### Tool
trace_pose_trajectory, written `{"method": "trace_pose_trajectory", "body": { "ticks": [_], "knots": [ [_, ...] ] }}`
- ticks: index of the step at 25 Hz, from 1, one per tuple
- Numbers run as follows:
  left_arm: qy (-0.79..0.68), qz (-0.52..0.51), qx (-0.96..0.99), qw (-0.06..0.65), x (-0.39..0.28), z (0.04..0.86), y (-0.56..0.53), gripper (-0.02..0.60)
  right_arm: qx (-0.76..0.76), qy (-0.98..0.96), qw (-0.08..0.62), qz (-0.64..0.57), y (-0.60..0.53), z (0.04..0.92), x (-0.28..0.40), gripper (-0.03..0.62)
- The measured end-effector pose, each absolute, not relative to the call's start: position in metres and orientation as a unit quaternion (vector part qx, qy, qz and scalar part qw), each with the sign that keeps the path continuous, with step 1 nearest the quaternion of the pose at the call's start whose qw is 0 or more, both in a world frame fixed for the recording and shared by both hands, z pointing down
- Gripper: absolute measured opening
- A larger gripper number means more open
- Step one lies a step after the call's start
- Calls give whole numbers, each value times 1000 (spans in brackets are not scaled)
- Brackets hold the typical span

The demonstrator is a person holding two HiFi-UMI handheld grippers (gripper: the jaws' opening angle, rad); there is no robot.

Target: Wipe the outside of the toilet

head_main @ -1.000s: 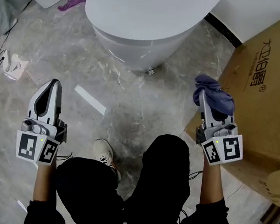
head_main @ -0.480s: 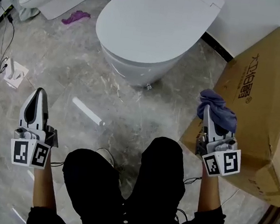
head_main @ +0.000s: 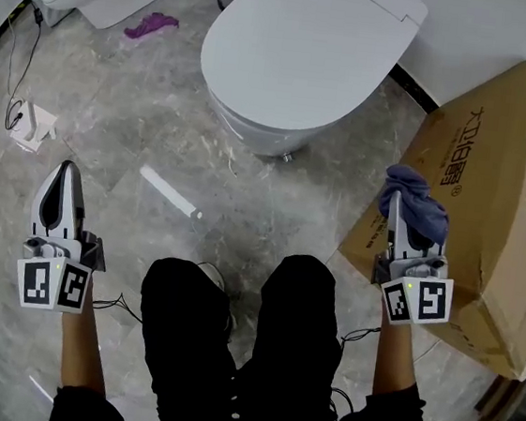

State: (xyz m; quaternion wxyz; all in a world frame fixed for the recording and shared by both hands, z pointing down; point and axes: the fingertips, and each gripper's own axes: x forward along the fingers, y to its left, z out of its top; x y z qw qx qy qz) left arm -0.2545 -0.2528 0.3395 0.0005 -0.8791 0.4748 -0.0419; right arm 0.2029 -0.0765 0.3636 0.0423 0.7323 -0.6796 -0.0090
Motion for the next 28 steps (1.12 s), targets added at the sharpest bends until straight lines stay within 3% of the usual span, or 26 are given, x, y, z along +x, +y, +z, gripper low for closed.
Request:
{"method": "trace_pose_trajectory", "body": {
  "ticks": [28],
  "knots": [
    [485, -84, -867, -81, -244, -25, -223, 11, 744, -667, 40, 17, -84, -48, 195, 121]
  ]
}}
